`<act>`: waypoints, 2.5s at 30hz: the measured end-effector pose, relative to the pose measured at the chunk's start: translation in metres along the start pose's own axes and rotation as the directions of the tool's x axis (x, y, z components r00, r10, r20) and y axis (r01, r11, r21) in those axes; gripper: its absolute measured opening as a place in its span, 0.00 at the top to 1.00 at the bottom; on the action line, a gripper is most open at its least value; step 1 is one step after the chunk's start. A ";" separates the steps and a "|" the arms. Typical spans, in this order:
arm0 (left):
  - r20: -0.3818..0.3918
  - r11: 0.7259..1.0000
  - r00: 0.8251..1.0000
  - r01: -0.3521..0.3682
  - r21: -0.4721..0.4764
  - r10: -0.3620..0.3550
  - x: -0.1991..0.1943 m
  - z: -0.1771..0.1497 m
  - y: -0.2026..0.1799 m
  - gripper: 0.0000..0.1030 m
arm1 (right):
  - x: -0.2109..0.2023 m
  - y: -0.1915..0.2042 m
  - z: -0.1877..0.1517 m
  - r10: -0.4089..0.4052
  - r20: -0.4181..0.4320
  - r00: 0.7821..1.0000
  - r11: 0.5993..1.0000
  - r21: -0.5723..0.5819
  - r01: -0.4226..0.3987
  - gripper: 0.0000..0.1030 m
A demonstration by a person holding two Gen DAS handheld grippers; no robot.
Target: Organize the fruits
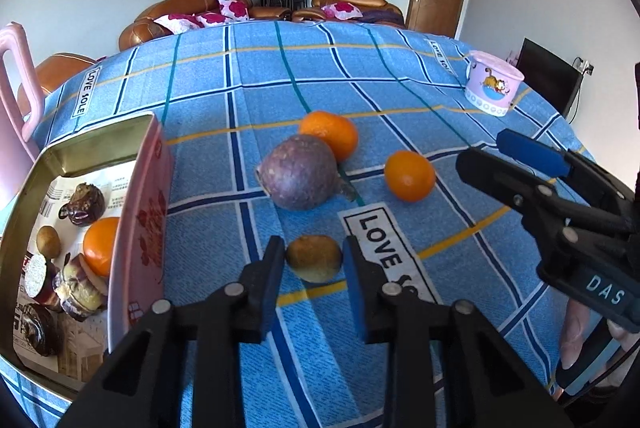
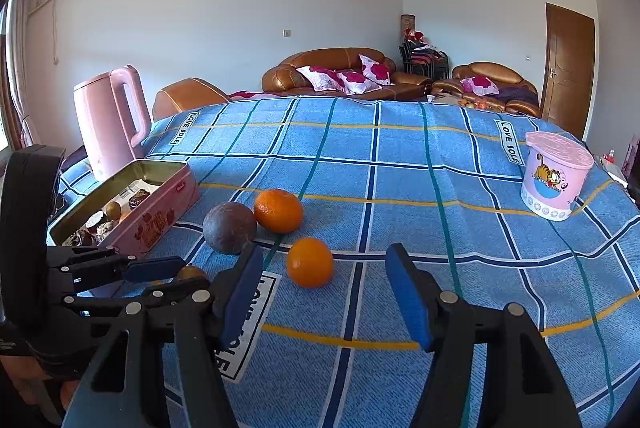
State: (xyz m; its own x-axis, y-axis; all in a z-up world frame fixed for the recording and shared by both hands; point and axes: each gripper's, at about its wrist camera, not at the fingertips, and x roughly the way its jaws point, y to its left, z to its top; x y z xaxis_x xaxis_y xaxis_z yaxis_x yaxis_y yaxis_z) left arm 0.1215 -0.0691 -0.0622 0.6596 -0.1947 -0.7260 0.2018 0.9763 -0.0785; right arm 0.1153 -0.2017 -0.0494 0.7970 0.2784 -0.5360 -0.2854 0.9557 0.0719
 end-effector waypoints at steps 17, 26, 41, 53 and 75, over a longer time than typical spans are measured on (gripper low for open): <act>0.124 0.992 0.984 -0.122 -0.026 0.125 -0.006 0.015 0.016 0.70 | 0.061 0.009 0.012 0.035 -0.180 0.983 0.999 0.000 -0.035 0.37; 0.151 0.990 0.979 -0.132 -0.041 0.137 -0.011 0.013 0.017 0.70 | 0.077 0.004 0.008 0.090 -0.266 0.960 0.996 0.041 -0.082 0.64; 0.190 0.991 0.973 -0.122 -0.061 0.131 -0.018 0.012 0.020 0.70 | 0.062 0.008 0.010 0.123 -0.189 0.974 0.992 0.024 -0.121 0.65; 0.220 0.991 0.967 -0.115 -0.068 0.128 -0.023 0.010 0.020 0.70 | 0.051 0.010 0.013 0.150 -0.124 0.981 0.989 0.007 -0.150 0.65; 0.301 0.991 0.945 -0.110 -0.075 0.128 -0.038 0.005 0.020 0.70 | 0.027 0.014 0.014 0.141 -0.004 0.990 0.989 -0.035 -0.141 0.64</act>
State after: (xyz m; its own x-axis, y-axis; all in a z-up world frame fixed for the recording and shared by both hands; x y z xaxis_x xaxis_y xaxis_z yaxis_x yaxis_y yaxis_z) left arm 0.1040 -0.0429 -0.0322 0.8671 -0.0875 -0.4905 0.0726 0.9961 -0.0493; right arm 0.1407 -0.1793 -0.0512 0.7465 0.4097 -0.5243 -0.4132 0.9031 0.1172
